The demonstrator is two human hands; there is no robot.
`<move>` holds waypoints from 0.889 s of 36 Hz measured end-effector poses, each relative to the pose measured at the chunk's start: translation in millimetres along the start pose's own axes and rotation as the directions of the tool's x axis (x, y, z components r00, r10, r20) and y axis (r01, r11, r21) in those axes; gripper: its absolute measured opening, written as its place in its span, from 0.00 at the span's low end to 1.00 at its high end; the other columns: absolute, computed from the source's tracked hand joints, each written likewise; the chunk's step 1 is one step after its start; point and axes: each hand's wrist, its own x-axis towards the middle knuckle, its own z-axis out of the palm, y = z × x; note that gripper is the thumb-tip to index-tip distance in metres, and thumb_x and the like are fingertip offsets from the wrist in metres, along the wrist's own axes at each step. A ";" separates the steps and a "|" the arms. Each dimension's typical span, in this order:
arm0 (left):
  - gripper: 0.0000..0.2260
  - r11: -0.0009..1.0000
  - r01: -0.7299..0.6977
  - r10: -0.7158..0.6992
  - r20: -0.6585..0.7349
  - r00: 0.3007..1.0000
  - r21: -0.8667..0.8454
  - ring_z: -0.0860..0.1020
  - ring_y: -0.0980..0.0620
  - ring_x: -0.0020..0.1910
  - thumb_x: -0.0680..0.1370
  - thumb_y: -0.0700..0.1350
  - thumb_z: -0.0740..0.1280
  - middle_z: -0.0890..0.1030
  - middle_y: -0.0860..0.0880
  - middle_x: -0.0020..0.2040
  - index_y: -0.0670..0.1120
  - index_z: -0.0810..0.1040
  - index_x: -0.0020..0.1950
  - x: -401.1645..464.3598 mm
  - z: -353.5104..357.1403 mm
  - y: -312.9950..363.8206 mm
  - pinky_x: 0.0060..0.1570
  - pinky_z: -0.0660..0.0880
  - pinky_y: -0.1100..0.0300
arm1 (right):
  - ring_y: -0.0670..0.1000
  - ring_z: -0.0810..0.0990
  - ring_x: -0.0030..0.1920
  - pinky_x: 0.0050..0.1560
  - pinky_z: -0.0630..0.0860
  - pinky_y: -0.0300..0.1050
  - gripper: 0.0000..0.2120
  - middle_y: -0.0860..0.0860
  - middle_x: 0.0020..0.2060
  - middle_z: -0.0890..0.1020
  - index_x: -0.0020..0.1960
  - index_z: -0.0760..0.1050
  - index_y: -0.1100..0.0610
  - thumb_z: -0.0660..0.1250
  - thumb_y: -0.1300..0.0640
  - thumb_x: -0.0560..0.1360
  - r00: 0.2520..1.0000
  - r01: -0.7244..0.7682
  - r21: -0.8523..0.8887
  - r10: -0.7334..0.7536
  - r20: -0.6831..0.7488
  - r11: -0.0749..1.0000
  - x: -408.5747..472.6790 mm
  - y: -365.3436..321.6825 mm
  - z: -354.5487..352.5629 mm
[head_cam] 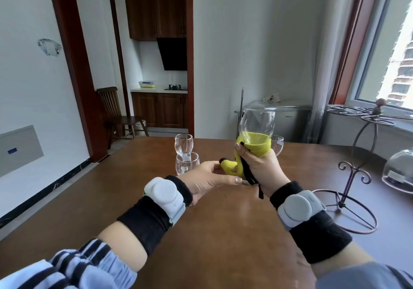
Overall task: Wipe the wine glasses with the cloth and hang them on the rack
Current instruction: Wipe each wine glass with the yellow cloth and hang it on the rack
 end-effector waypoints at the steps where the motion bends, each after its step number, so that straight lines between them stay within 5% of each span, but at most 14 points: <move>1: 0.28 0.996 0.012 -0.008 -0.041 0.999 0.093 0.77 0.52 0.53 0.60 0.48 0.82 0.79 0.47 0.54 0.46 0.76 0.56 1.1 -0.3 0.8 0.54 0.74 0.60 | 0.57 0.76 0.34 0.38 0.78 0.61 0.20 0.50 0.25 0.74 0.31 0.73 0.55 0.79 0.44 0.64 0.999 0.008 -0.043 -0.007 0.035 0.999 -1.5 -1.7 -1.4; 3: 0.48 0.983 0.014 0.014 -0.153 0.988 0.183 0.71 0.53 0.54 0.44 0.64 0.81 0.72 0.50 0.54 0.51 0.70 0.60 2.0 -2.0 4.2 0.54 0.70 0.59 | 0.55 0.78 0.31 0.30 0.75 0.47 0.19 0.50 0.25 0.76 0.34 0.73 0.56 0.78 0.45 0.67 0.992 0.015 -0.106 -0.002 0.130 0.994 -5.1 -4.9 -3.4; 5: 0.53 0.992 -0.082 0.093 -0.110 0.990 0.098 0.68 0.53 0.54 0.41 0.68 0.79 0.69 0.51 0.52 0.53 0.68 0.62 3.3 -7.5 9.5 0.51 0.67 0.60 | 0.54 0.79 0.30 0.33 0.78 0.46 0.21 0.55 0.29 0.80 0.40 0.77 0.58 0.77 0.40 0.65 0.960 0.027 -0.122 0.009 0.280 0.992 -8.3 -9.3 -3.2; 7: 0.52 0.986 -0.152 0.151 0.027 0.988 0.065 0.71 0.50 0.58 0.46 0.68 0.79 0.74 0.50 0.57 0.51 0.70 0.65 1.7 -9.8 17.3 0.52 0.67 0.59 | 0.57 0.81 0.39 0.42 0.80 0.52 0.25 0.63 0.38 0.82 0.50 0.79 0.57 0.76 0.38 0.66 0.907 0.012 -0.121 0.040 0.420 0.993 -10.5 -11.8 -1.0; 10: 0.49 0.970 -0.234 0.221 0.171 0.960 0.058 0.74 0.51 0.65 0.53 0.66 0.79 0.77 0.50 0.63 0.48 0.69 0.69 0.5 -4.2 27.0 0.64 0.69 0.56 | 0.44 0.81 0.37 0.41 0.78 0.38 0.19 0.46 0.34 0.83 0.48 0.80 0.50 0.75 0.38 0.65 0.837 -0.047 -0.163 0.128 0.531 0.985 -13.8 -13.6 2.6; 13: 0.42 0.970 -0.243 0.238 0.173 0.956 0.007 0.78 0.55 0.60 0.54 0.64 0.80 0.80 0.52 0.58 0.48 0.74 0.64 -2.5 2.4 35.5 0.59 0.74 0.60 | 0.42 0.80 0.29 0.35 0.77 0.36 0.16 0.44 0.26 0.80 0.36 0.79 0.49 0.75 0.37 0.65 0.741 -0.148 -0.184 0.232 0.630 0.972 -18.4 -14.1 8.1; 17: 0.28 0.959 -0.280 0.281 0.035 0.959 -0.036 0.80 0.53 0.53 0.56 0.57 0.79 0.80 0.47 0.54 0.48 0.80 0.52 -0.2 4.6 31.8 0.56 0.76 0.57 | 0.45 0.76 0.27 0.34 0.75 0.35 0.17 0.47 0.24 0.75 0.34 0.72 0.58 0.68 0.49 0.76 0.743 -0.053 -0.206 0.177 0.645 0.977 -15.4 -13.5 12.6; 19: 0.22 0.957 -0.289 0.287 -0.089 0.954 -0.009 0.80 0.53 0.50 0.59 0.53 0.75 0.82 0.46 0.52 0.46 0.81 0.51 2.0 5.7 29.7 0.54 0.76 0.57 | 0.46 0.75 0.28 0.34 0.74 0.37 0.14 0.48 0.26 0.76 0.35 0.72 0.59 0.67 0.58 0.78 0.851 0.002 -0.293 0.152 0.503 0.956 -13.6 -7.4 17.6; 22: 0.23 0.955 -0.294 0.293 -0.288 0.912 0.040 0.81 0.53 0.49 0.58 0.54 0.75 0.83 0.48 0.48 0.46 0.82 0.50 7.9 4.4 26.6 0.52 0.76 0.58 | 0.47 0.75 0.28 0.33 0.75 0.42 0.14 0.50 0.27 0.79 0.33 0.74 0.57 0.70 0.58 0.77 0.982 0.042 -0.518 0.059 0.177 0.854 -12.3 3.5 26.5; 27: 0.28 0.956 -0.291 0.279 -0.440 0.854 0.041 0.81 0.54 0.50 0.59 0.55 0.77 0.84 0.50 0.49 0.45 0.81 0.55 13.5 6.7 22.1 0.51 0.75 0.62 | 0.55 0.84 0.31 0.43 0.82 0.54 0.21 0.55 0.27 0.83 0.32 0.74 0.60 0.60 0.41 0.69 0.979 -0.172 -0.701 0.200 -0.043 0.692 -13.8 9.8 39.7; 30: 0.19 0.950 -0.312 0.286 -0.471 0.835 0.024 0.81 0.62 0.42 0.66 0.48 0.77 0.84 0.52 0.45 0.43 0.81 0.55 10.9 7.8 23.6 0.40 0.75 0.71 | 0.57 0.84 0.35 0.46 0.82 0.53 0.24 0.54 0.32 0.84 0.35 0.74 0.54 0.53 0.35 0.62 0.981 -0.191 -0.790 0.132 -0.141 0.582 -15.7 9.8 46.1; 32: 0.24 0.953 -0.298 0.283 -0.498 0.820 0.051 0.81 0.58 0.44 0.64 0.52 0.77 0.84 0.47 0.46 0.41 0.81 0.54 13.4 7.0 23.3 0.43 0.78 0.66 | 0.58 0.84 0.39 0.46 0.80 0.51 0.24 0.53 0.36 0.85 0.40 0.76 0.55 0.53 0.37 0.65 0.986 -0.162 -0.839 0.066 -0.150 0.520 -16.0 11.2 49.6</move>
